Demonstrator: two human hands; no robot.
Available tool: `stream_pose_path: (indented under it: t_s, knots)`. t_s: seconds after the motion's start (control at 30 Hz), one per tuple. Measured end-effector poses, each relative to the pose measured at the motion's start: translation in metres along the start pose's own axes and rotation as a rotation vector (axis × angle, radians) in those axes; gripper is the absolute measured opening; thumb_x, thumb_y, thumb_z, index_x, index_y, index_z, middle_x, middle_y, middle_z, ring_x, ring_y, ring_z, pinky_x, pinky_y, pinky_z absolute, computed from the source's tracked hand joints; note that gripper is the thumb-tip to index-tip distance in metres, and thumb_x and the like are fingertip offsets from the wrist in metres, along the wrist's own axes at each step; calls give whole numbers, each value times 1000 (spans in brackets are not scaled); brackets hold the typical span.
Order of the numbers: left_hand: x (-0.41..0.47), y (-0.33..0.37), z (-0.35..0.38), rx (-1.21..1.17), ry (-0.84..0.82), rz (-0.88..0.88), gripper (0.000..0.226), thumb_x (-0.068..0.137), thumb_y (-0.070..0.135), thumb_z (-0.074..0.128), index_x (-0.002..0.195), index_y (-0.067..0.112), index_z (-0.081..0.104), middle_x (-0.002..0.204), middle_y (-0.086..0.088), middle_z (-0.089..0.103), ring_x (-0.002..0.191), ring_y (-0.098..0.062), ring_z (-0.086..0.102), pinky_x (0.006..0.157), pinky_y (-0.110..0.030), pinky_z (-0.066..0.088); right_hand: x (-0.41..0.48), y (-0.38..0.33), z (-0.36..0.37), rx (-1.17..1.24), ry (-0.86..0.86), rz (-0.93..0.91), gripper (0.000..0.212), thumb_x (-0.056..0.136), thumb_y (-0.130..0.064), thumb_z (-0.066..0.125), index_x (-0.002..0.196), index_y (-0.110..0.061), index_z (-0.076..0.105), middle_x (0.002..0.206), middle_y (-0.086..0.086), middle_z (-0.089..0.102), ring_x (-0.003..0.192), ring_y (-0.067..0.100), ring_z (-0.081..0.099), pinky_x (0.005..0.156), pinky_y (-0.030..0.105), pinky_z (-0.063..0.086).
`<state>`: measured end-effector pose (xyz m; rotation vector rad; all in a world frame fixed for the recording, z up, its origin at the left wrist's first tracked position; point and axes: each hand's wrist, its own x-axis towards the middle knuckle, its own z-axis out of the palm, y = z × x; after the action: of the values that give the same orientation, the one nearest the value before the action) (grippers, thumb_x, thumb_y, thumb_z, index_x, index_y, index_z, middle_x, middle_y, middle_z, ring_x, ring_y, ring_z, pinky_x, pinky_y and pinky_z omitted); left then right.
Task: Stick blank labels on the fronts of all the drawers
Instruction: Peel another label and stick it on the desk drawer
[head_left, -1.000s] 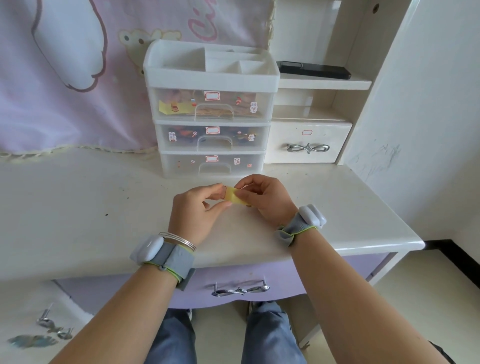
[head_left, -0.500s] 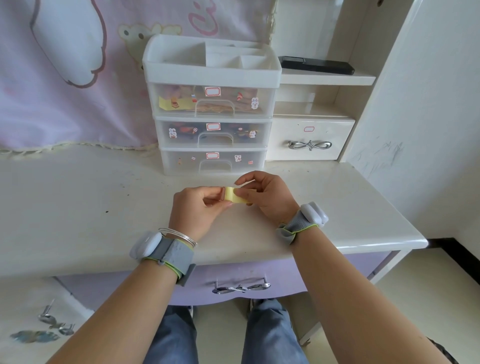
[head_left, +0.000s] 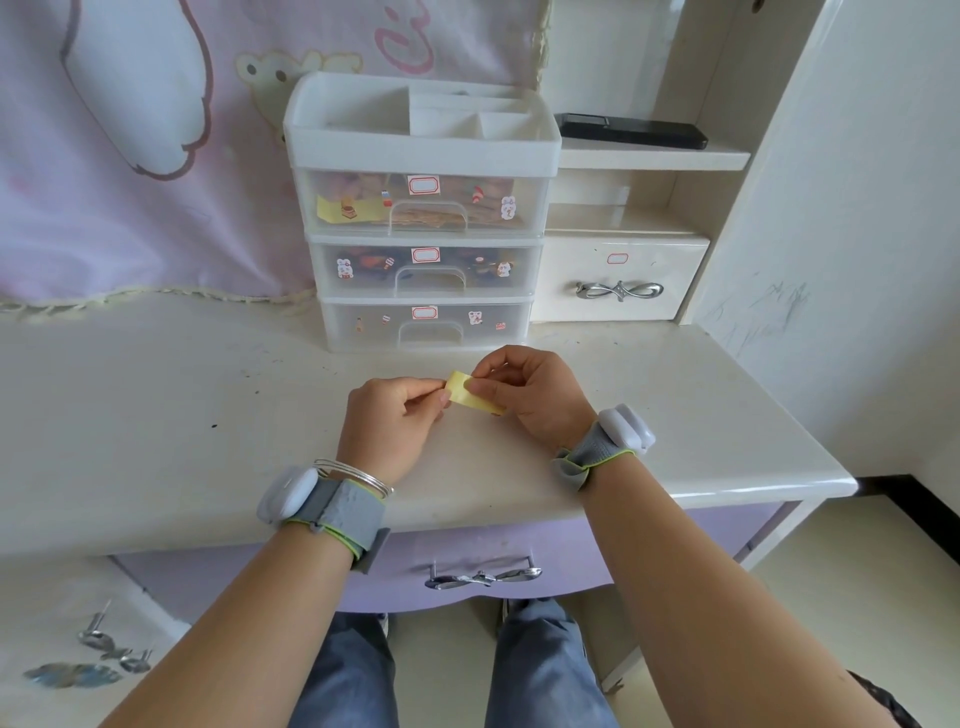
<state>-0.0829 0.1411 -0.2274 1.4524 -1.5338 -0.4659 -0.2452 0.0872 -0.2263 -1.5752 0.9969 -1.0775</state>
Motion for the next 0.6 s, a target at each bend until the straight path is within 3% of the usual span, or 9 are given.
stream_pose_path:
  t_s: [0.13,0.33,0.5,0.6]
  knots:
    - [0,1,-1,-30,-3,-8,13,86,11,63,89,12,75,68,4,69,61,16,59,66,3,39,0,0,0,-14,9,1,20,78,-4,71,69,-20,64,53,-9,64,48,8,50,52,18,45]
    - [1,1,-1,-82,21,-54,14,88,13,61,82,12,74,66,12,67,61,10,62,64,2,40,1,0,0,-18,4,0,20,78,-6,71,69,-22,64,53,-10,65,50,8,53,55,22,48]
    - [2,-1,1,-128,45,-84,14,87,14,61,83,10,73,69,5,71,62,3,65,65,-2,44,0,0,0,3,-5,0,18,78,-4,71,71,-19,64,53,-9,65,47,7,53,52,19,48]
    - [4,-3,1,-160,40,-102,14,86,13,62,80,15,73,72,8,72,62,-2,67,74,-17,50,1,0,0,6,-5,0,20,78,-4,71,70,-20,65,54,-9,65,49,9,54,52,20,49]
